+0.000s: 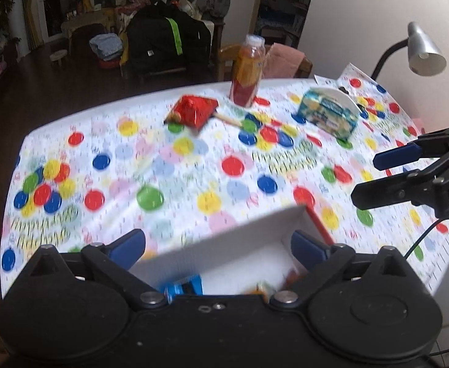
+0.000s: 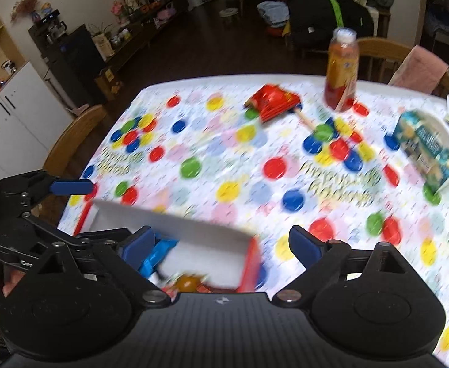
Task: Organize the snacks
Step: 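Move both tools back to the red lollipop candy on the table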
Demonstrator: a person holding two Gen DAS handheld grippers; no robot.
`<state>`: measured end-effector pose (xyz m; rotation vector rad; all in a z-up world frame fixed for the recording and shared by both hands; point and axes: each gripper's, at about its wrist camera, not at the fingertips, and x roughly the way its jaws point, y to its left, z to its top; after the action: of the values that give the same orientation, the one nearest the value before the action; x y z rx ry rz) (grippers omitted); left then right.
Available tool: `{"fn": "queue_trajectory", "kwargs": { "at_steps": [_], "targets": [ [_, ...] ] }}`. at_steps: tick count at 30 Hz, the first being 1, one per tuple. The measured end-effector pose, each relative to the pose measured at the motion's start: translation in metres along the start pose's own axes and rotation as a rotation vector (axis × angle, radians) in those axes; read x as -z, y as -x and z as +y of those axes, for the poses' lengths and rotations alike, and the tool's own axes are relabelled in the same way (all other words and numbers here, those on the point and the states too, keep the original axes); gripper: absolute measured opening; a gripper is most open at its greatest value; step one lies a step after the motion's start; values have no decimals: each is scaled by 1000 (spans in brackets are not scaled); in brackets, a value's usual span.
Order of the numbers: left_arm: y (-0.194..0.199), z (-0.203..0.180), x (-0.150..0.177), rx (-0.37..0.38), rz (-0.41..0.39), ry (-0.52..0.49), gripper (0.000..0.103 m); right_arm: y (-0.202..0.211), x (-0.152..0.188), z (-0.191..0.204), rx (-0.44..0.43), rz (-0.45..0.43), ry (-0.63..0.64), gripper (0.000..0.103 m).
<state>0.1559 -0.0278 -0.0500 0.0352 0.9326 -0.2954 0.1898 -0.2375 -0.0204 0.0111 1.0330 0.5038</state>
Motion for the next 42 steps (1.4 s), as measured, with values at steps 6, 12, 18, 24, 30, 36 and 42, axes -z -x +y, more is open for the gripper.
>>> {"fn": "queue_trajectory", "kwargs": {
  "at_steps": [6, 12, 18, 24, 30, 36, 42],
  "targets": [
    [-26, -2, -40, -48, -28, 7, 102, -16, -35, -33, 6, -27, 29, 95],
    [-61, 0, -82, -100, -22, 17, 102, -40, -66, -60, -8, -21, 55, 95],
    [-96, -2, -116, -148, -25, 9, 102, -77, -88, -81, 4, -1, 109, 95],
    [-132, -5, -140, -175, -22, -16, 102, -112, -103, -97, 29, 23, 160, 95],
    [-169, -1, -160, -168, 3, -27, 102, -144, -122, -117, 48, 28, 163, 95],
    [-211, 14, -181, -147, 32, -10, 101, -184, -142, -131, 56, 54, 153, 95],
    [-251, 26, -196, -119, 64, -19, 100, -220, -156, -140, 53, 63, 163, 95]
  ]
}}
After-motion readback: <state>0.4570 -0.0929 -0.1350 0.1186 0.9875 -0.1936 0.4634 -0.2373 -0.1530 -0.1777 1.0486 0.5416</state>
